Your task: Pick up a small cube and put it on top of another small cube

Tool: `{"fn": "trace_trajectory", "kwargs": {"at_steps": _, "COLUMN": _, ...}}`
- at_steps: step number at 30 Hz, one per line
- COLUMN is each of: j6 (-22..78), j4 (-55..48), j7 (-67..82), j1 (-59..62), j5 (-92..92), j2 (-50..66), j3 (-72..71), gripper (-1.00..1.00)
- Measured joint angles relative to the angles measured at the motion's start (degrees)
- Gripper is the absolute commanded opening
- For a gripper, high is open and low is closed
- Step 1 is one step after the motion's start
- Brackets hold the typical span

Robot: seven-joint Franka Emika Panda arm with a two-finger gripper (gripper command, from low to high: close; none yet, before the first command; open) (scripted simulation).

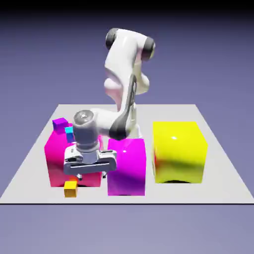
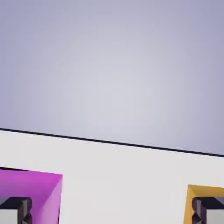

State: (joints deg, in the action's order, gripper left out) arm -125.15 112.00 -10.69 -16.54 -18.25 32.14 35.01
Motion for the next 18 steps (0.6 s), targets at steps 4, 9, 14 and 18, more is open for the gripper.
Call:
{"fn": "trace_trajectory", "kwargs": {"at_steps": 4, "j6": 6.93, "j4": -6.1, "j7": 3.05, "j1": -0.42, "j5": -1.71, "j2": 8.31, "j3": 4.82, "gripper": 0.0}}
{"fn": "trace_trajectory", "kwargs": {"at_steps": 9, "j6": 12.48, "j4": -9.66, "j7": 3.8, "j1": 1.34, "j5": -1.6, "j2": 13.33, "j3": 8.1, "gripper": 0.0}}
{"fn": "trace_trajectory", "kwargs": {"at_steps": 14, "j6": 4.88, "j4": -6.53, "j7": 5.37, "j1": 3.15, "j5": -4.9, "j2": 18.1, "j3": 4.83, "gripper": -1.0}}
{"fn": "trace_trajectory", "kwargs": {"at_steps": 18, "j6": 12.39, "j4": -9.6, "j7": 3.88, "j1": 1.37, "j5": -1.81, "j2": 13.42, "j3": 8.04, "gripper": -1.0}}
